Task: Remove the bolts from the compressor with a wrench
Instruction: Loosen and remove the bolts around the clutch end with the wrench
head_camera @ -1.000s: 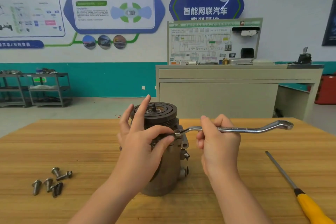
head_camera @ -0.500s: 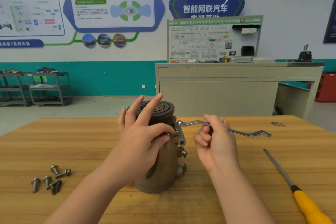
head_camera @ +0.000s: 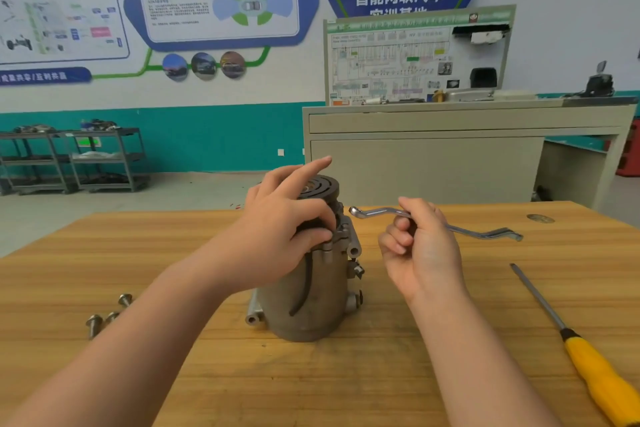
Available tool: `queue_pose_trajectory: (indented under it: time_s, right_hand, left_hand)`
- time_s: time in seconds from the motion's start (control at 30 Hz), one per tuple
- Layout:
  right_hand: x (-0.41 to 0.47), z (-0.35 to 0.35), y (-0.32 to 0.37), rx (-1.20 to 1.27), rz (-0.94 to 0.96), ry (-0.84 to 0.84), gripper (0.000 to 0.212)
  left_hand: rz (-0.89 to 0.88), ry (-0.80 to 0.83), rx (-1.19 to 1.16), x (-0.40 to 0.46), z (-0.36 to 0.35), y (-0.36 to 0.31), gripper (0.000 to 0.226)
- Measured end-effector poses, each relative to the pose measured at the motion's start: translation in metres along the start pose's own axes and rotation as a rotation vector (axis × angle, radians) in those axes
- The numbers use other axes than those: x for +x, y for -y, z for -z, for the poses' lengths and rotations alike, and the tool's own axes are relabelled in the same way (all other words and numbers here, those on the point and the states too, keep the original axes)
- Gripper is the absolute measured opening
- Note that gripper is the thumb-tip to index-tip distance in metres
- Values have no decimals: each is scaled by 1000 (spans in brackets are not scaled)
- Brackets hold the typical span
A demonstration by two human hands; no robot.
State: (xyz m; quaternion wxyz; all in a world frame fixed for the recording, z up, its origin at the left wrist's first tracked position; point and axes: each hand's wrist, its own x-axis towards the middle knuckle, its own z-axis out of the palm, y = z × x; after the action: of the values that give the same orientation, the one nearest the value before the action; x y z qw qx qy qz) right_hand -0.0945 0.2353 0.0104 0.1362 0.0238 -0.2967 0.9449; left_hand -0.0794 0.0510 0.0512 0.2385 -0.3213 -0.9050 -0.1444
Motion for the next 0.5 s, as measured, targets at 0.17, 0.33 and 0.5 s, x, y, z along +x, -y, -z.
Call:
queue_pose_trajectory:
  time_s: [0.17,0.33,0.5]
  right_hand:
    - [0,2,-2,-3,-18,-16,28]
    - [1,1,-2,27,-35,-22,28]
    - [0,0,-3,24,-44,-21,28]
  left_hand:
    - [28,-40,47,1,-7,-3,21]
    - [-15,63,0,0,3,-2,12]
    - [73,-13,2,3,-5,-9,11]
